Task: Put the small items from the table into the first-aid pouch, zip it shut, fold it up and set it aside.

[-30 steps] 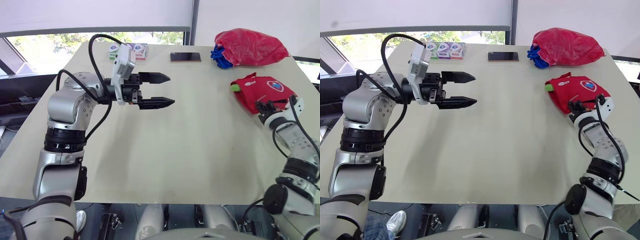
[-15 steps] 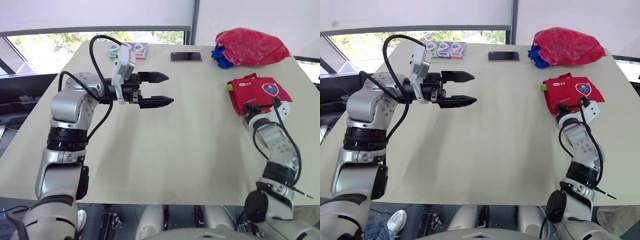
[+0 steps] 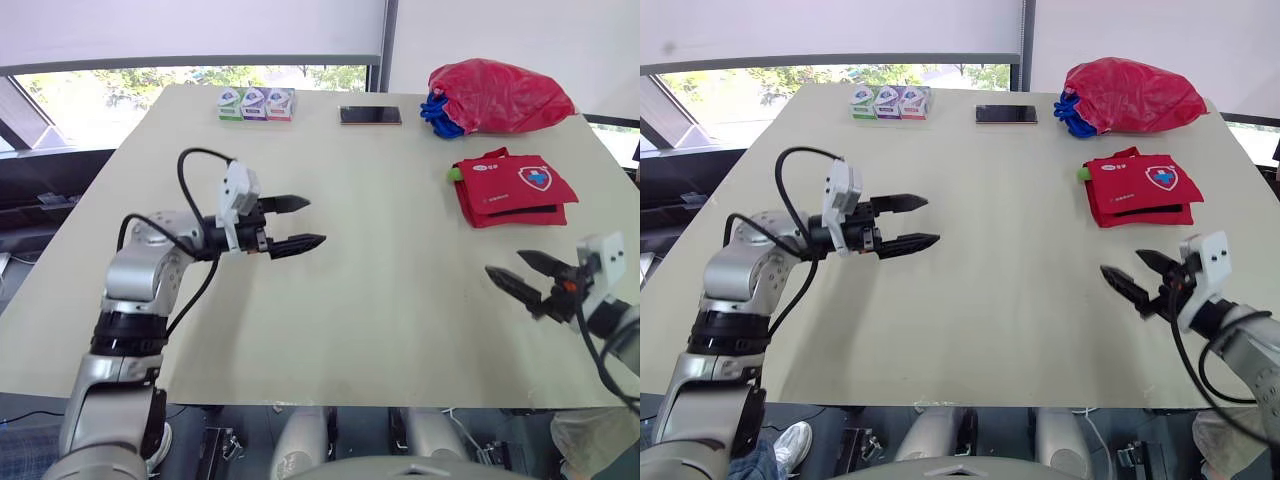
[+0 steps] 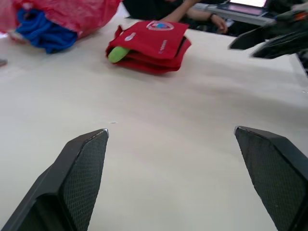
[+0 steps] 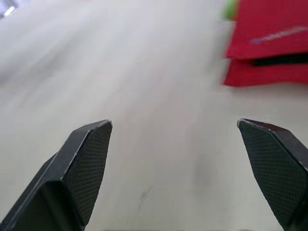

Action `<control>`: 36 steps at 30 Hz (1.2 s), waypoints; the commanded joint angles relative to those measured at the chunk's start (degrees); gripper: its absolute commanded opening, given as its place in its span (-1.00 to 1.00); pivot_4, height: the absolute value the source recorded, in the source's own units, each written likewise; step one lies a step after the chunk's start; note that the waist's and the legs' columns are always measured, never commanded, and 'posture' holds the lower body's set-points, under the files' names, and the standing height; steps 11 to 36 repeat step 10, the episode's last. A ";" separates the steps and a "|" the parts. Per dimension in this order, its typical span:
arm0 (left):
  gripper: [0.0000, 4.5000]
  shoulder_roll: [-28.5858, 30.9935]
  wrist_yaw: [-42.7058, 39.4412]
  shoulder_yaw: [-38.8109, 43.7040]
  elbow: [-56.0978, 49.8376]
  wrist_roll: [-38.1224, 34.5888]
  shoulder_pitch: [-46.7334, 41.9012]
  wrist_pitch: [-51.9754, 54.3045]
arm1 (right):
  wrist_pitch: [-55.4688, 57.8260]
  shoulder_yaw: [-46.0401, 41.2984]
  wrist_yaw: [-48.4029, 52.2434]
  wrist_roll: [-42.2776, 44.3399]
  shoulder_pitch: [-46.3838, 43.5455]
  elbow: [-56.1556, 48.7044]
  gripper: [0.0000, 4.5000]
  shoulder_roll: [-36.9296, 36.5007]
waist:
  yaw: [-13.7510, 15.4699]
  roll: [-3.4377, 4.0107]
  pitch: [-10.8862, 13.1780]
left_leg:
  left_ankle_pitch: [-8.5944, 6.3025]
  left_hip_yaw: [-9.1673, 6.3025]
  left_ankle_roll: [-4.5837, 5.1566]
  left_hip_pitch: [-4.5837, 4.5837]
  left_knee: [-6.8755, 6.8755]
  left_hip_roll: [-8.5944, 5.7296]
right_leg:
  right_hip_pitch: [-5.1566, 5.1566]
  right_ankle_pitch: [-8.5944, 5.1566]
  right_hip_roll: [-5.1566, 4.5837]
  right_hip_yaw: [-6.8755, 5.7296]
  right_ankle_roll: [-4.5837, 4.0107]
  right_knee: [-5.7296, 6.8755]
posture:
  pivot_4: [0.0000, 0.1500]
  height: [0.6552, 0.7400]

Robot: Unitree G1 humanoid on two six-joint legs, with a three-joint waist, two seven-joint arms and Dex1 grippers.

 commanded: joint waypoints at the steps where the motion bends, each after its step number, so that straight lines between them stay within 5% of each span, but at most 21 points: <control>1: 1.00 0.28 1.95 4.16 -4.21 -0.56 8.50 -2.61 | -15.21 -3.56 15.20 -6.01 6.36 1.08 0.97 -3.31 | -0.05 0.03 -0.01 | -0.01 0.05 0.00 0.02 -0.01 0.00 | 0.00 0.01 -0.04 0.04 0.00 0.00 | 1.00 1.00; 10: 1.00 1.81 3.37 7.07 -7.83 2.32 22.63 -9.31 | -32.49 -9.43 29.72 -7.24 9.51 13.90 0.97 -2.63 | 0.55 -0.15 0.05 | -0.02 0.10 -0.01 0.05 0.01 0.01 | 0.00 -0.02 -0.49 -0.05 -0.37 -0.01 | 1.00 1.00; 36: 1.00 1.81 3.37 7.07 -7.83 2.32 22.63 -9.31 | -32.49 -9.43 29.72 -7.24 9.51 13.90 0.97 -2.63 | 0.55 -0.15 0.05 | -0.02 0.10 -0.01 0.05 0.01 0.01 | 0.00 -0.02 -0.49 -0.05 -0.37 -0.01 | 1.00 1.00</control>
